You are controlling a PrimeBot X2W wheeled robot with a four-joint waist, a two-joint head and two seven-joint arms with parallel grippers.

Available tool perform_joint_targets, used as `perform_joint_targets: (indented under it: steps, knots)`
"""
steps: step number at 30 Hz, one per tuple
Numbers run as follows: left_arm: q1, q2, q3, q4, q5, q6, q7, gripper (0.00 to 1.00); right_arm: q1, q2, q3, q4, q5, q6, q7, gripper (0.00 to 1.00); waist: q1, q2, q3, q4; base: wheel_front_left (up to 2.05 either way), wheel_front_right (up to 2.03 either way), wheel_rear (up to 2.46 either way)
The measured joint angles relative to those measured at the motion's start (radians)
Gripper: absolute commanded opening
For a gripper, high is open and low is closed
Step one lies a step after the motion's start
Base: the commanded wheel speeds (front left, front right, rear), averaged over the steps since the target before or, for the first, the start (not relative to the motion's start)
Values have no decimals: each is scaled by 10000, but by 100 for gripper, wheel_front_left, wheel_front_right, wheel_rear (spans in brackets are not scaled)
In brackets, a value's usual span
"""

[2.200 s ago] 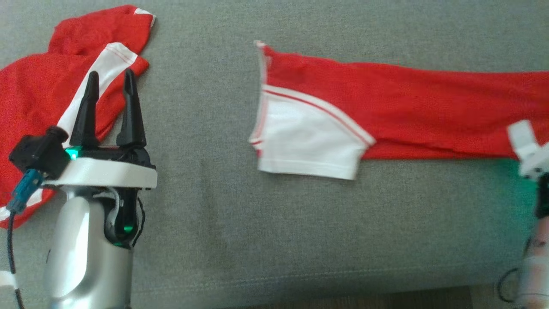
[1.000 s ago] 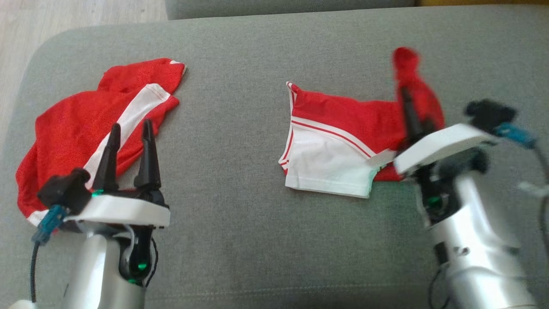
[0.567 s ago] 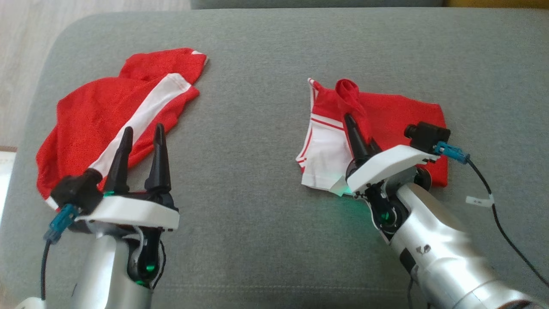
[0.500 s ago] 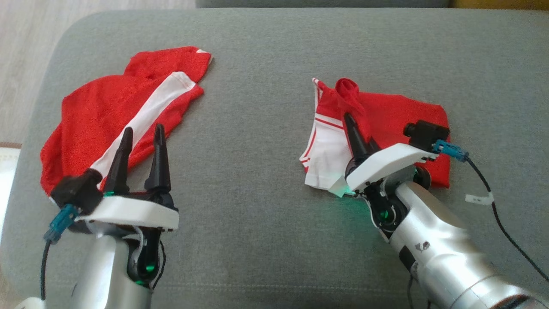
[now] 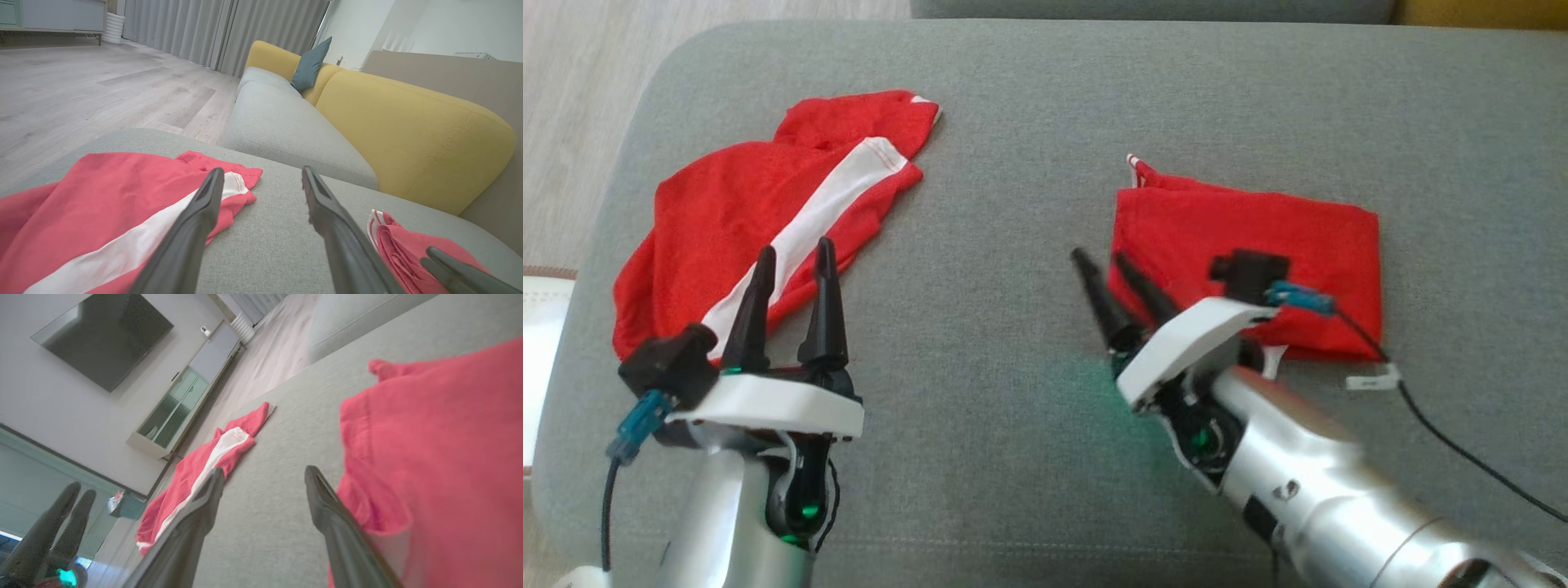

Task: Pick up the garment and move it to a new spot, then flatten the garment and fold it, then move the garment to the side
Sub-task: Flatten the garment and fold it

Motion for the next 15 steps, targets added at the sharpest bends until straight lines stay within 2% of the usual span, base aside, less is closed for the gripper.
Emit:
perform_joint_targets:
  steps: [4, 8, 12, 15]
  knots:
    - [2, 0, -19, -12, -69, 31, 0, 100, -72, 31, 403, -54, 435, 0, 0, 100, 0, 0, -39, -133, 0, 0, 0]
    - [10, 0, 8, -100, -69, 92, 0, 100, -695, 25, -134, 433, 79, 0, 0, 100, 0, 0, -35, -314, 0, 0, 0]
    - [13, -2, 38, -336, -69, 92, 0, 100, -1486, 21, -1582, 1225, -2065, 0, 0, 100, 0, 0, -2, -571, 0, 0, 0]
    - [12, 0, 58, -621, -73, 92, 0, 100, -1679, -84, -3277, 1358, -4575, 0, 0, 100, 0, 0, 36, -780, 0, 0, 0]
